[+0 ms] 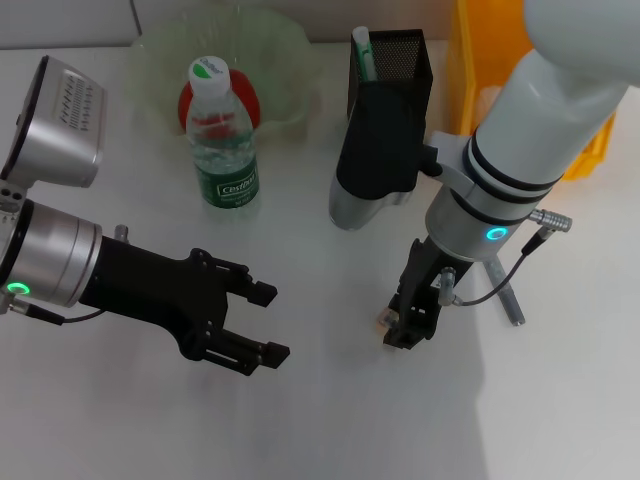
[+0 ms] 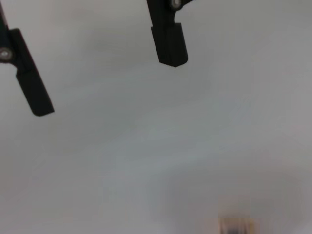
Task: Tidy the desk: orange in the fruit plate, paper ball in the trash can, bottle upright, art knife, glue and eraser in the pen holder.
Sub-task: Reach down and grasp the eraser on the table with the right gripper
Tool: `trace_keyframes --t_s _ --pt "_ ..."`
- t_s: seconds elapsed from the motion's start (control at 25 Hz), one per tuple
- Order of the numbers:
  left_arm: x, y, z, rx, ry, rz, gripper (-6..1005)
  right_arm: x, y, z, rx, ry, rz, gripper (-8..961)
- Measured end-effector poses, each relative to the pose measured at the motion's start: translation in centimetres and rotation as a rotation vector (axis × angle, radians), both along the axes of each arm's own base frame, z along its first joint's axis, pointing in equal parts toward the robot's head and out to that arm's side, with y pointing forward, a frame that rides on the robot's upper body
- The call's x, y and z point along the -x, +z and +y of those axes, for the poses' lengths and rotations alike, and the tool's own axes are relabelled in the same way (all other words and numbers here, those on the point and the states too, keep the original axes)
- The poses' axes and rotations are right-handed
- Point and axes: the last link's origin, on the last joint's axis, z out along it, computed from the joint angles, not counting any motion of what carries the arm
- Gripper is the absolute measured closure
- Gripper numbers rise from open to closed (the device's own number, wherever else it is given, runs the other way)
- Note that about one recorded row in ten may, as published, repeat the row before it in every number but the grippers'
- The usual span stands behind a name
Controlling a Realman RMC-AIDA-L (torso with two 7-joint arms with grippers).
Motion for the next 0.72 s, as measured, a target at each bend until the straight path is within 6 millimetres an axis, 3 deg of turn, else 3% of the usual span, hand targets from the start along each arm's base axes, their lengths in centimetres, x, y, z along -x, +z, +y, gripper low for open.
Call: trace_keyframes --t_s 0.24,0.44,0.68,0.72 --pt "0.0 -0.1 0.1 -0.008 0.001 0.000 217 -0.1 0.0 -0.1 -0.003 -0.006 0.000 576" --pt "0.0 -0.1 0.1 -0.010 -0.003 0.000 217 0.0 0.1 -0.1 -0.004 -0.010 0.009 749" --pt "0.0 -0.1 0.1 -0.009 -0.002 0.001 217 1.0 1.0 -0.2 0.004 0.005 0.023 866" --pt "0.1 -0.1 0.1 -0.008 -0.002 0.001 217 1.4 1.3 -0.2 0.001 0.013 0.031 846"
